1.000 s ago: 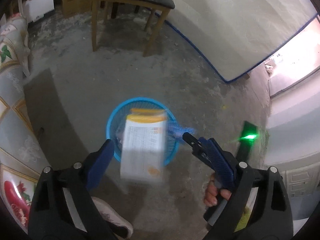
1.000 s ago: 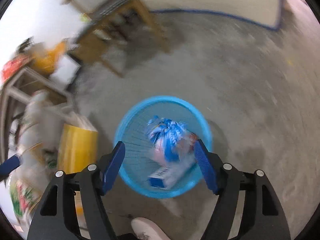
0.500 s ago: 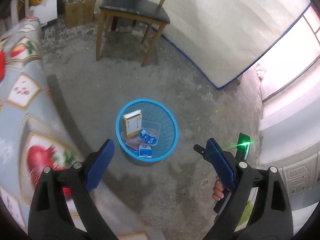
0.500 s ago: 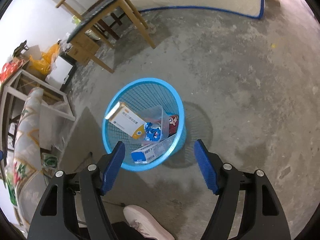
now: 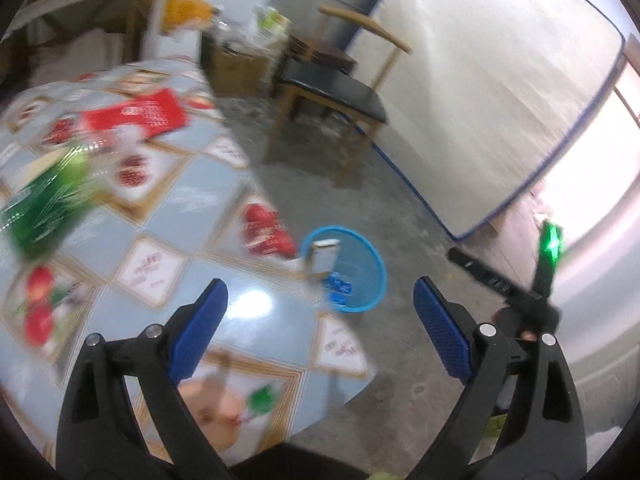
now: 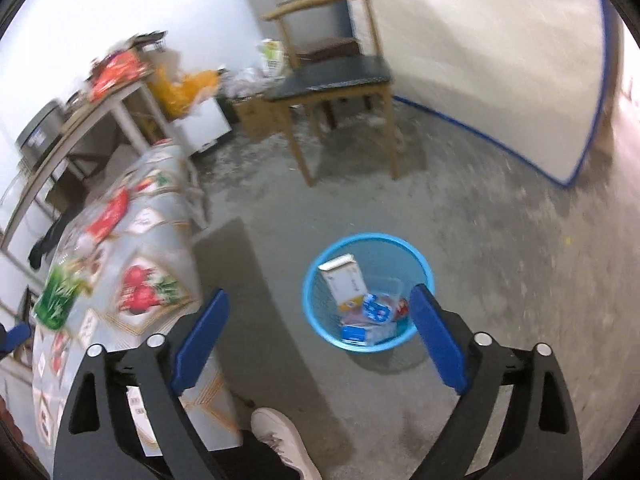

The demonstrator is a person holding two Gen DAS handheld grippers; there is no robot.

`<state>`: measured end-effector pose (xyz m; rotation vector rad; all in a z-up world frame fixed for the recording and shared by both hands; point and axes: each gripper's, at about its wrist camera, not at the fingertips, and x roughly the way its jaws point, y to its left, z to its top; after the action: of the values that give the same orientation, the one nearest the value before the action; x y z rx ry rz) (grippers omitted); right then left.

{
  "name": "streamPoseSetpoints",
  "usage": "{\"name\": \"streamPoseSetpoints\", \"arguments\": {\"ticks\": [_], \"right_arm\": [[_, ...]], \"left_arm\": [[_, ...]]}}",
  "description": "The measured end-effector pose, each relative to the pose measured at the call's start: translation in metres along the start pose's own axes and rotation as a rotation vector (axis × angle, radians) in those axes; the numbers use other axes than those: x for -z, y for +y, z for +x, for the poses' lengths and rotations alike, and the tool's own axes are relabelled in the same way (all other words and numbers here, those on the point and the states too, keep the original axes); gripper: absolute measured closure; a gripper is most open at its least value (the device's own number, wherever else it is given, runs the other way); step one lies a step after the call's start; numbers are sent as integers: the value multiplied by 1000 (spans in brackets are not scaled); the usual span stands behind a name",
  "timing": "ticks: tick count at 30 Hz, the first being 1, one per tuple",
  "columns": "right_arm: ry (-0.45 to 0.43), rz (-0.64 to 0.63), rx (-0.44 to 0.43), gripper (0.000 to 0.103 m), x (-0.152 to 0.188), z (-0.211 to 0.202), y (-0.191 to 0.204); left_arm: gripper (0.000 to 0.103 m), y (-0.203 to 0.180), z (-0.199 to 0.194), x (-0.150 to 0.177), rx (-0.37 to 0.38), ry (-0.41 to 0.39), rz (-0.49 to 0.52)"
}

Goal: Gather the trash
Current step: 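Move both open tools back over the table toward the green bottle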

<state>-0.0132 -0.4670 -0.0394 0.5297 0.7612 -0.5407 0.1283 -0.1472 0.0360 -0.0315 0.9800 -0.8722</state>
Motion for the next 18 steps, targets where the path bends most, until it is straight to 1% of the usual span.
{"name": "streamPoseSetpoints", "arguments": {"ticks": [1, 3, 6, 7, 9, 10, 12, 14, 16, 18], "right_arm": [[-11, -30, 1, 7, 0, -7, 17], [-12, -84, 11, 6, 1, -16, 46], [-5, -196, 1, 6, 8, -23, 96], [0, -238, 10, 6, 12, -25, 113], [-1, -317, 24, 6, 18, -28, 150], [-5, -338, 11, 6, 21, -30, 164], [-8, -368, -40, 6, 25, -31, 191], [7, -387, -105, 6, 27, -28, 216], [44, -387, -199, 6, 25, -21, 244], [106, -359, -315, 6, 22, -11, 267]], "left_arm": [[12, 9, -9, 5, -13, -11, -12], [11, 29, -29, 17, -45, -37, -49], [11, 64, -59, 36, -104, -81, -104], [11, 74, -67, 41, -122, -96, -115], [11, 96, -86, 52, -147, -151, -146], [11, 103, -91, 55, -157, -169, -165], [11, 122, -103, 63, -178, -199, -205], [11, 143, -110, 70, -186, -207, -250], [11, 163, -114, 77, -208, -197, -284], [11, 183, -117, 83, -235, -188, -306]]}}
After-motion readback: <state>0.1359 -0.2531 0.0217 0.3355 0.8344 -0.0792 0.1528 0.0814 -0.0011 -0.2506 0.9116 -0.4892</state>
